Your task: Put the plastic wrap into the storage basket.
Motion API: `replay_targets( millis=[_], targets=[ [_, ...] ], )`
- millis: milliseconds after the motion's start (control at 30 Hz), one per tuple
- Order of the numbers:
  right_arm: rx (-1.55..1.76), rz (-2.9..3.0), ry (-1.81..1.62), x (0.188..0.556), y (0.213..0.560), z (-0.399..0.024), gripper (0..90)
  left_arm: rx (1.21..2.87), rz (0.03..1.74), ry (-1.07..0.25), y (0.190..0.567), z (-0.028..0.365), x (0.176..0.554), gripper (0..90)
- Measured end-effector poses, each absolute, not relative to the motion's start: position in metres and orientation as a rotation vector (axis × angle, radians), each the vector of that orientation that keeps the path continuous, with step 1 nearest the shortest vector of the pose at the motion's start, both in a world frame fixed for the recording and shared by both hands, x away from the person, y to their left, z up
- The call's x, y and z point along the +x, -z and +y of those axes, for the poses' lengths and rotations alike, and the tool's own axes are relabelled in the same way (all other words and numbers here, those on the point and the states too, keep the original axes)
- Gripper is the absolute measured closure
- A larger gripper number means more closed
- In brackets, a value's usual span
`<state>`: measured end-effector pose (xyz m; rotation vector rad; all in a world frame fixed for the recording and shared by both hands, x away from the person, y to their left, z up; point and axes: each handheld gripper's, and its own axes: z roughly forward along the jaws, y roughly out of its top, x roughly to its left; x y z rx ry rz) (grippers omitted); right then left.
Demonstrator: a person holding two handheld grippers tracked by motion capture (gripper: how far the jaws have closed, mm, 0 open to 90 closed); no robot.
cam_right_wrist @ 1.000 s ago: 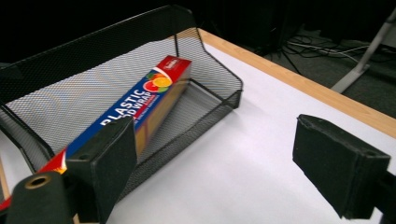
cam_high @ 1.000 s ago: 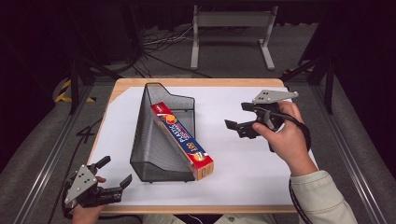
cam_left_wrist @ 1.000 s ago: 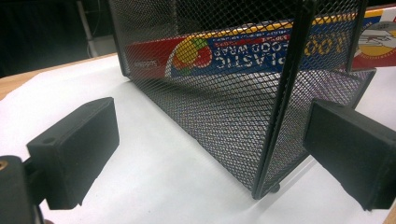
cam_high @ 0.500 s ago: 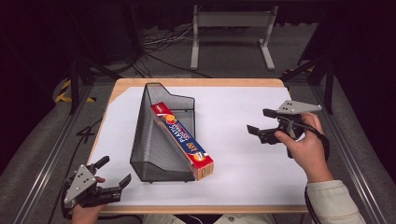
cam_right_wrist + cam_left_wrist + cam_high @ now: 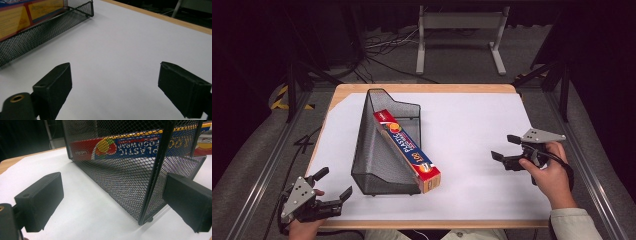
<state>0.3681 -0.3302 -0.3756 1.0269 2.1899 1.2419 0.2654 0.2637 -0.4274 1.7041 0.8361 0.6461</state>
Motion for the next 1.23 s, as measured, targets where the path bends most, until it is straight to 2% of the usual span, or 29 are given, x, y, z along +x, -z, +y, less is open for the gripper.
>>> replay_targets(
  millis=[800, 1233],
  targets=[
    [1.046, 2.188, -1.285, 0.341, 0.434, -0.357, 12.8, 1.704, 0.837, -0.633, 0.428, 0.265, 0.266, 4.5],
    [1.053, 2.159, -1.319, 0.335, 0.439, -0.360, 12.8, 1.688, 0.866, -0.622, 0.431, 0.267, 0.269, 4.0]
  ],
)
